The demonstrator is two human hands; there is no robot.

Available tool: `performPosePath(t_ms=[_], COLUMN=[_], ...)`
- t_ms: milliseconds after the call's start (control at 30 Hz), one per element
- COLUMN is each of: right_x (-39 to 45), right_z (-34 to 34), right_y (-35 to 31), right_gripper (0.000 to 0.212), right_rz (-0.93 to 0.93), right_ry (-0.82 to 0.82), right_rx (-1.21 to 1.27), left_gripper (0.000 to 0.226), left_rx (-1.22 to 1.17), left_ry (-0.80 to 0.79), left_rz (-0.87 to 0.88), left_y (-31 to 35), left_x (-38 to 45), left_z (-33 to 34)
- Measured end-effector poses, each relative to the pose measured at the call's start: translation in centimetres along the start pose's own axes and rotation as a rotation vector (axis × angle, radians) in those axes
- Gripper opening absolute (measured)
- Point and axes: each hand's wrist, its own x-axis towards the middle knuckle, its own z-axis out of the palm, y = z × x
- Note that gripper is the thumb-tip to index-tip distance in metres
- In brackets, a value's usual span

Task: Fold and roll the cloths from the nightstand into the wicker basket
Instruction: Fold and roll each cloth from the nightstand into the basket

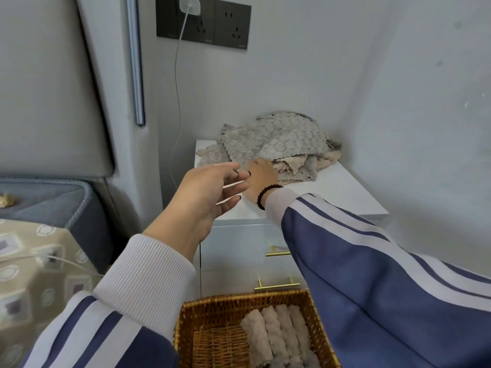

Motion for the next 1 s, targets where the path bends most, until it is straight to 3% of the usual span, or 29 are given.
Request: performPosePath(t_ms=[100, 267, 367, 567, 667, 767, 900, 1000], right_x=[-1.0, -2.3, -0.9, 0.2, 0.1, -1.7, -5.4, -8.2], right_z=[-1.3, -1.7, 0.5, 2.0, 1.4, -0.5, -4.4, -6.8], right_y=[1.1, 0.9, 0.6, 0.6, 1.7, 3.1, 3.9, 4.8], right_gripper=[0.029, 0.050, 0.050, 0.049, 0.014, 0.017, 0.015, 0.020], right_rz=[-0.060, -0.030, -0.028, 0.022, -0.054, -0.094, 0.011, 0.016], right_ry=[-0.080, -0.304, -0.378, -0.102, 0.200, 0.470, 0.469, 0.466], right_rx=[-0.048, -0.007, -0.073, -0.027, 0.211, 0.425, 0.734, 0.811], left_gripper=[0.025, 0.028, 0.028, 0.026, 0.025, 0.024, 0.025, 0.025], left_rx=[-0.019, -0.001, 0.010, -0.007, -0.026, -0.043, 0.006, 0.077], left_ry=[0.004, -0.011, -0.008, 0.017, 0.027, 0.037, 0.005, -0.015], left_rz=[-0.011, -0.027, -0.022, -0.006, -0.005, -0.013, -0.025, -0.028], left_y=[0.0, -0.7, -0.7, -0.2, 0.1, 0.2, -0.2, -0.6], left_x=[-0.2, -0.2, -0.1, 0.5, 0.8, 1.0, 0.9, 0.8], left_z=[0.2, 1.0, 1.1, 0.3, -0.1, -0.1, 0.6, 1.1])
